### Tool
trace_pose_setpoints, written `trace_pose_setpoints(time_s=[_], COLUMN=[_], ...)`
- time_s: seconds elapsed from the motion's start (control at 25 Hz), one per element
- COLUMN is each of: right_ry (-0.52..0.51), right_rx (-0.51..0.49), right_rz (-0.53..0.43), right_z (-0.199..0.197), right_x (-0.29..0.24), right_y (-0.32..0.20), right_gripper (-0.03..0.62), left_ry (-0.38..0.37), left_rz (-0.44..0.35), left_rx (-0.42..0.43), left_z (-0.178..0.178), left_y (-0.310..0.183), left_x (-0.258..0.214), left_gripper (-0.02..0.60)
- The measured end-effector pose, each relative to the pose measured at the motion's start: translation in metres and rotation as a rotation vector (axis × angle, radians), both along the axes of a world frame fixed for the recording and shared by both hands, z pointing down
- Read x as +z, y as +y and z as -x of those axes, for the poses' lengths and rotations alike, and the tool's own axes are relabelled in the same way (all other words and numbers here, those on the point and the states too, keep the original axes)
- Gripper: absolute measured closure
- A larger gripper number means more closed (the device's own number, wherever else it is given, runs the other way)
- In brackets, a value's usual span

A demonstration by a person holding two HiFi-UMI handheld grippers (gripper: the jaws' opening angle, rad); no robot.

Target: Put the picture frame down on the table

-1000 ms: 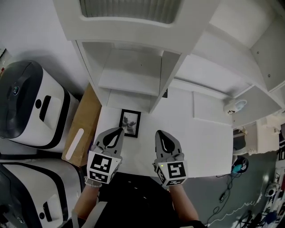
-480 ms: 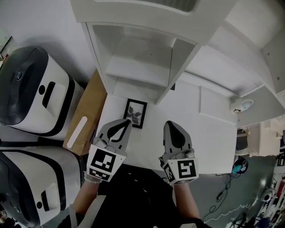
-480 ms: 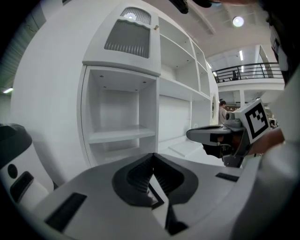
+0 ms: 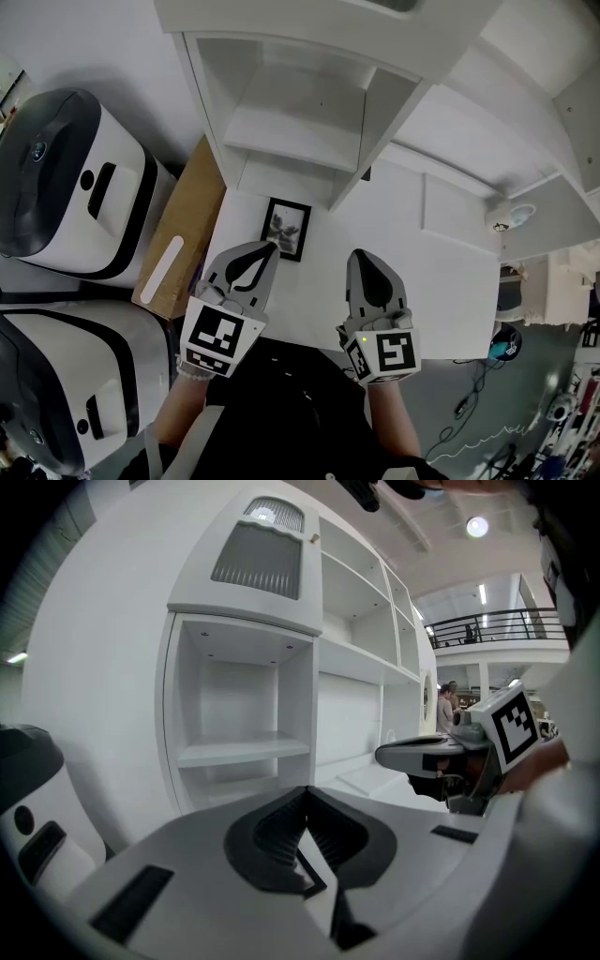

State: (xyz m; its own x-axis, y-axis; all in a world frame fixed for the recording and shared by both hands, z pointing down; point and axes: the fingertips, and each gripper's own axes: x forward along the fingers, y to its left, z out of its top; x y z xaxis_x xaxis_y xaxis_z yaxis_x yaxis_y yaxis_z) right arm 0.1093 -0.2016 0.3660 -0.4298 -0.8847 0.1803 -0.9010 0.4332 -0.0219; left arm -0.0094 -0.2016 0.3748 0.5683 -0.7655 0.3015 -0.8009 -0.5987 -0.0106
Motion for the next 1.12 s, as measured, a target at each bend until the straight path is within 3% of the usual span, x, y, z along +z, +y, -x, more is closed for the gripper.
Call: trace_pose_setpoints(time_s=[1.12], right_ry=[0.009], right_rx=[0.002], right_rz=[0.008], right_z=[-0.0048], right_x=[0.0057], right_y=[0.0016], right_gripper=[0.592], left_ry=[0.041], left_rz=[-0.001], left_rx=[0.012], left_z=[-0.0076], left_y=[-0.0014], left_x=[-0.0063], left_gripper=[0.580])
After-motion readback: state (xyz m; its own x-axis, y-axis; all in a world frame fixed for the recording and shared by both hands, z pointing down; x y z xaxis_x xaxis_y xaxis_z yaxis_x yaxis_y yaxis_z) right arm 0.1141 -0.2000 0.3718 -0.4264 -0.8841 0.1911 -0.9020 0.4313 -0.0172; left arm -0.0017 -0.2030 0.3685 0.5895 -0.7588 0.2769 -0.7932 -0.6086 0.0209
